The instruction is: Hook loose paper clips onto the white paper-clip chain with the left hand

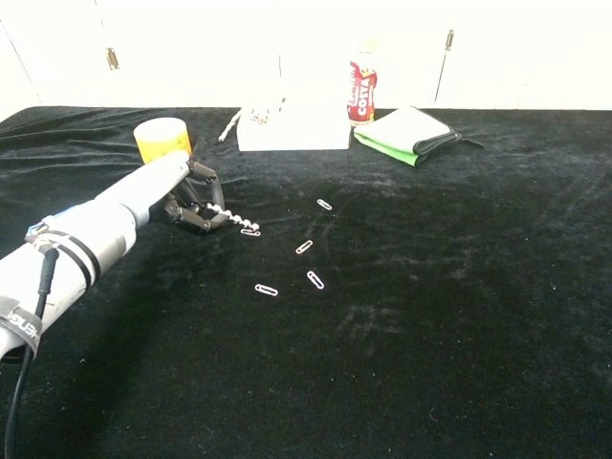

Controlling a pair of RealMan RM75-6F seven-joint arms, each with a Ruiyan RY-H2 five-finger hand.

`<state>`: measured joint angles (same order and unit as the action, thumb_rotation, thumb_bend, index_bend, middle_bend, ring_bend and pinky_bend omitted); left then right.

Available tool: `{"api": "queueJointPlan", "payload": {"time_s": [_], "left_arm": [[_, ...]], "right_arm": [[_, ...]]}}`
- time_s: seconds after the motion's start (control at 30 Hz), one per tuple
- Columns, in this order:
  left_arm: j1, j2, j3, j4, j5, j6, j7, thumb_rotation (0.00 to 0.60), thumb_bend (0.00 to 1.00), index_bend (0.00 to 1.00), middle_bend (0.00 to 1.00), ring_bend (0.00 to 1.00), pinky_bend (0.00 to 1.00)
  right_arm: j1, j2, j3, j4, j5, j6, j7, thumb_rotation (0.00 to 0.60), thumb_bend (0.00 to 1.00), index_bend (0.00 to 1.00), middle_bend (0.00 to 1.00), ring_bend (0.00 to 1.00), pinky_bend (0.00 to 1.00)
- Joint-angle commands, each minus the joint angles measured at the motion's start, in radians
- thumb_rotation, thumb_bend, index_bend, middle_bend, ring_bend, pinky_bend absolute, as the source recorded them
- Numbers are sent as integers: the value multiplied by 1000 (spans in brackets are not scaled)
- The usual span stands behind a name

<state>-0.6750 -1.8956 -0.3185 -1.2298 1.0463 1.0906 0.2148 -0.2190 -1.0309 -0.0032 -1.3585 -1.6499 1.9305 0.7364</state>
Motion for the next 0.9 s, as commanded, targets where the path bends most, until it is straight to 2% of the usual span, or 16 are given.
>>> {"api": "queueJointPlan", "payload": {"time_s": [0.03,0.43,0.9], "left_arm": [[-4,-3,-2,12,-1,-7,-6,600,501,858,1000,1000,1000],[-14,-5,0,34,12,-32,-43,600,501,858,1000,1000,1000],[11,3,28,-90,69,61,-4,600,501,858,1000,1000,1000]], "right_arm": [[0,0,1,-2,0,-2,-3,600,9,0,0,0,0],[-6,1,2,-18,7,-14,-21,600,9,0,0,0,0],[-33,-14,3,25,-17,51,26,600,10,0,0,0,0]]}}
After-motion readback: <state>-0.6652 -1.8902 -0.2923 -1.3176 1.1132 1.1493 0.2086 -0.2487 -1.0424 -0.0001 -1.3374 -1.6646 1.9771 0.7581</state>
